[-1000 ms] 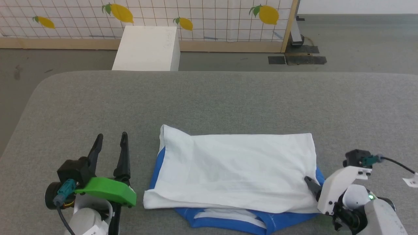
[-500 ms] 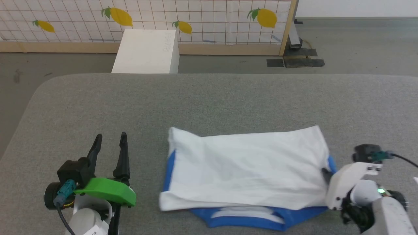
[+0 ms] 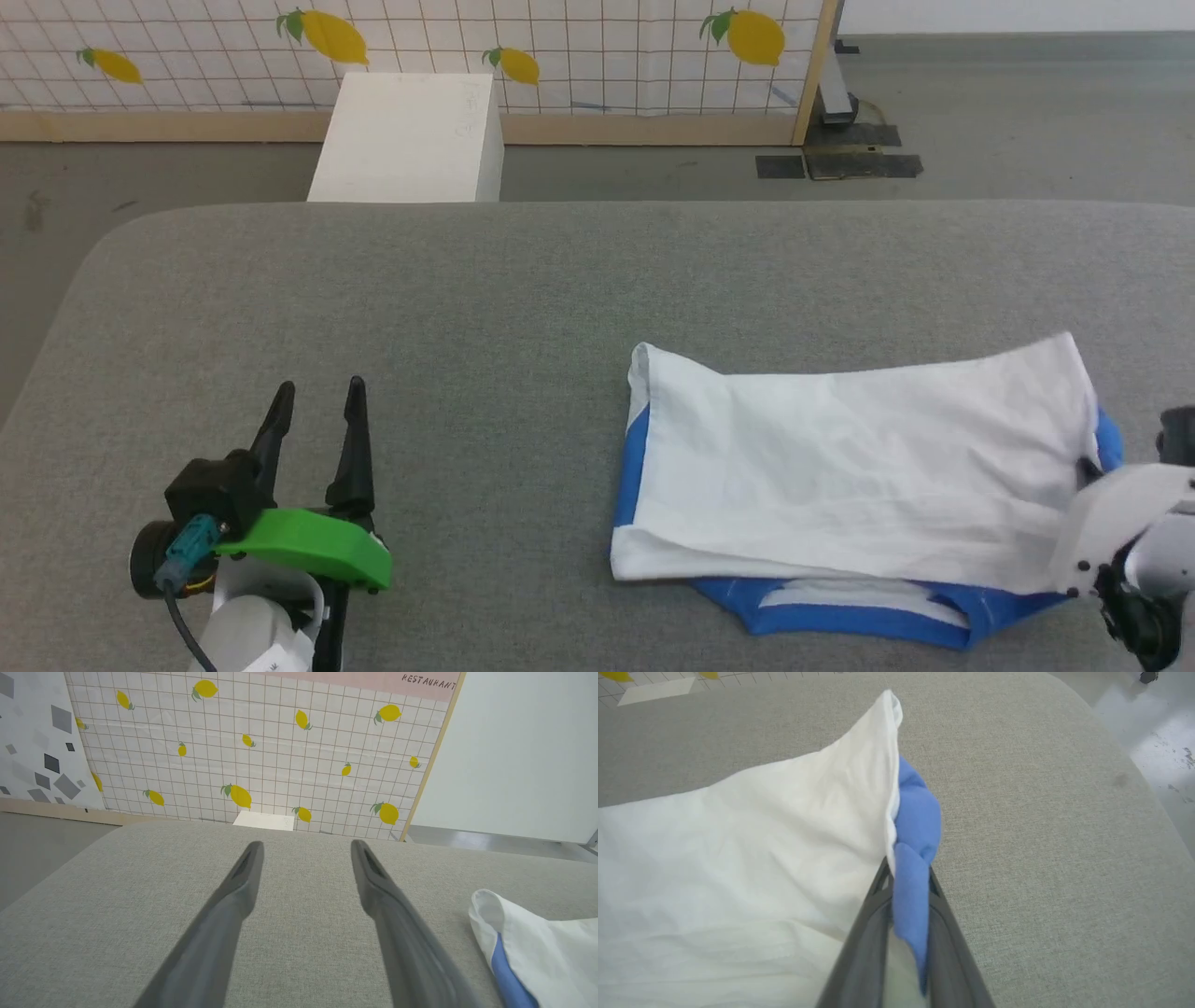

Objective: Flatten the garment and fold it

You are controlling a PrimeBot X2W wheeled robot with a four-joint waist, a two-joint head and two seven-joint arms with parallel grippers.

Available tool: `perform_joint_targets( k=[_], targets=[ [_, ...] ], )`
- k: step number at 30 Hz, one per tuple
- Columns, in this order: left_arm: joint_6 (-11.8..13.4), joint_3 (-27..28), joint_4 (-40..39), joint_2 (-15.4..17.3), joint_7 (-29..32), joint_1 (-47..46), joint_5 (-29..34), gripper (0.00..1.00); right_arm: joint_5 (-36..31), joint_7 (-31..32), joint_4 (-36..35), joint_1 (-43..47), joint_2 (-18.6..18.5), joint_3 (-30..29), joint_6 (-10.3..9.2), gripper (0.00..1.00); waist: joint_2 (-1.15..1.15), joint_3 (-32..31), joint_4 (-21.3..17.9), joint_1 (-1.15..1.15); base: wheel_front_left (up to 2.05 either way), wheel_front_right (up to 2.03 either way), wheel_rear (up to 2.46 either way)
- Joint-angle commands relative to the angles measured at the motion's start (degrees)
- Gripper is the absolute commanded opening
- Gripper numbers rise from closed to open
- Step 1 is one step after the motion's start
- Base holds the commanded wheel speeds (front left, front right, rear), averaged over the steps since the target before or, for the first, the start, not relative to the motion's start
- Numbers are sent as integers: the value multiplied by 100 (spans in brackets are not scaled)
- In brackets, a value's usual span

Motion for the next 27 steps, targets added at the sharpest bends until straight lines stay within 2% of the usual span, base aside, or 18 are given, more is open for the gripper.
perform_joint_targets(
  k=[1,9,13,16,17,27],
  targets=[
    [-52,20,-12,-38,-26,-45,101,100,4,60,-173,64,-5,144,-10,0,0,13,-14,0,0,0,0],
    [-91,-35,10,-97,-26,-119,155,100,213,900,-1594,114,-5,1721,-10,0,0,43,43,0,0,0,0],
    [-106,-69,30,-110,-26,-144,164,100,208,1142,-1847,0,-5,2642,-10,0,0,70,102,0,0,0,0],
    [-114,-92,40,-119,-26,-172,164,100,204,1208,-1677,-165,-5,3191,-10,0,0,113,170,0,0,0,0],
    [-121,-139,40,-141,-26,-233,161,100,241,1186,-1285,-395,-5,3637,-10,0,0,203,282,0,0,0,0],
    [-135,-209,85,-194,-26,-394,126,100,699,987,276,-1134,-5,4412,-10,0,0,467,606,0,0,0,0]
  ],
)
